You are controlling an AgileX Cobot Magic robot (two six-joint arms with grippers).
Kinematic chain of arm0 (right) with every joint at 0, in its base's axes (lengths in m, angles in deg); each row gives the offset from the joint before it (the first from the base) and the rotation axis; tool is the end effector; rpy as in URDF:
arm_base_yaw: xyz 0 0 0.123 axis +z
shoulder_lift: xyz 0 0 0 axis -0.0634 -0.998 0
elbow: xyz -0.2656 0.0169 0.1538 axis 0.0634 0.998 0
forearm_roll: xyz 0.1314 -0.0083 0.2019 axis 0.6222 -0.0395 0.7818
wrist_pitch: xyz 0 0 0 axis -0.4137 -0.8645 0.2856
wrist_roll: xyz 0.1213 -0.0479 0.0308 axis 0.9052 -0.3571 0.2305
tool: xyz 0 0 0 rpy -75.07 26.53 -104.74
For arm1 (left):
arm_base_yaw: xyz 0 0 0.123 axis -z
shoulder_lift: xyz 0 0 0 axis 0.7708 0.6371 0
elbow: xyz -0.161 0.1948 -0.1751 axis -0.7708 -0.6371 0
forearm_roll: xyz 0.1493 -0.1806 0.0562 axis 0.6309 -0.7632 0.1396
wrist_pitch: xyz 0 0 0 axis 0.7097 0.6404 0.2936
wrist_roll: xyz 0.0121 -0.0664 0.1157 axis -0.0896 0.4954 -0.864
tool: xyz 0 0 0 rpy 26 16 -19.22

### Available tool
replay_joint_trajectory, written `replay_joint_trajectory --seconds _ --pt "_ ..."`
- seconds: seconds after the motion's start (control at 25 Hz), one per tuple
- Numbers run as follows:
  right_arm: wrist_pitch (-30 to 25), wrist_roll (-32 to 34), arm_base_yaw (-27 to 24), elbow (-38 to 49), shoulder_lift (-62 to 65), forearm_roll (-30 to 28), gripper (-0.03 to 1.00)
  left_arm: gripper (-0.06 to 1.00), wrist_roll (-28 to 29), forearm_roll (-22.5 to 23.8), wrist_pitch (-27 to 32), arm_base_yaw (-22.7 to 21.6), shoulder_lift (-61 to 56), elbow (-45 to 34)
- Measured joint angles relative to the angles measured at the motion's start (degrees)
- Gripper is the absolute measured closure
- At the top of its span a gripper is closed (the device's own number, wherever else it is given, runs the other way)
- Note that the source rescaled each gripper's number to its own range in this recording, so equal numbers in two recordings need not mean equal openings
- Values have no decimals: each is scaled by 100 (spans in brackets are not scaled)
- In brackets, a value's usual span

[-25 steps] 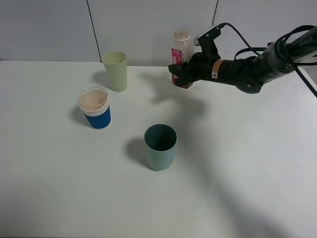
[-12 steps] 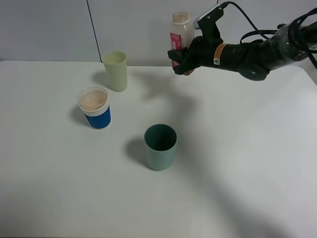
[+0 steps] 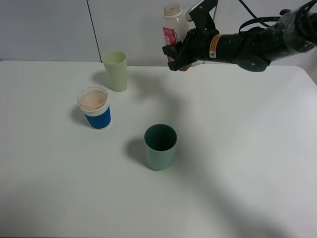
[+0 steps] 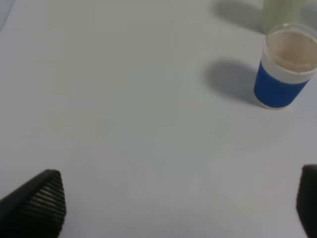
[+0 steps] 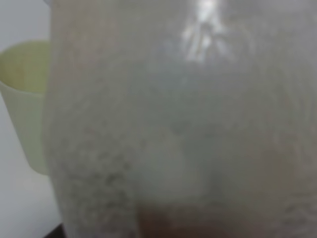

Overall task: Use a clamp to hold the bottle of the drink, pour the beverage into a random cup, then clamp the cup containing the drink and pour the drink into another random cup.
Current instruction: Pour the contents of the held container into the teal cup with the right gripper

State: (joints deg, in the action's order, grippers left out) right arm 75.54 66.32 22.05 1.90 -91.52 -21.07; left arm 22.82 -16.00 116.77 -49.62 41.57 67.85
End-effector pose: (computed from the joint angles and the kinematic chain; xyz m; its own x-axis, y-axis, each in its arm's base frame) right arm 0.4282 0.2028 0.2056 -0.0086 -0.3598 -0.9330 -0.7282 0.6417 -0.2408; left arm 0.0001 0.0026 0.2546 -0.4412 -0.0125 -0.8973 -0.0112 0.9999 -0.0084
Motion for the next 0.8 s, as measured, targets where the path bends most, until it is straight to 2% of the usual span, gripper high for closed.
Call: replay_joint_trajectory --seconds 0.56,0.8 --pt "-316 13 239 0 146 -56 93 17 0 0 0 0 0 0" --pt "-744 201 448 0 210 -246 93 17 0 0 0 0 0 0"
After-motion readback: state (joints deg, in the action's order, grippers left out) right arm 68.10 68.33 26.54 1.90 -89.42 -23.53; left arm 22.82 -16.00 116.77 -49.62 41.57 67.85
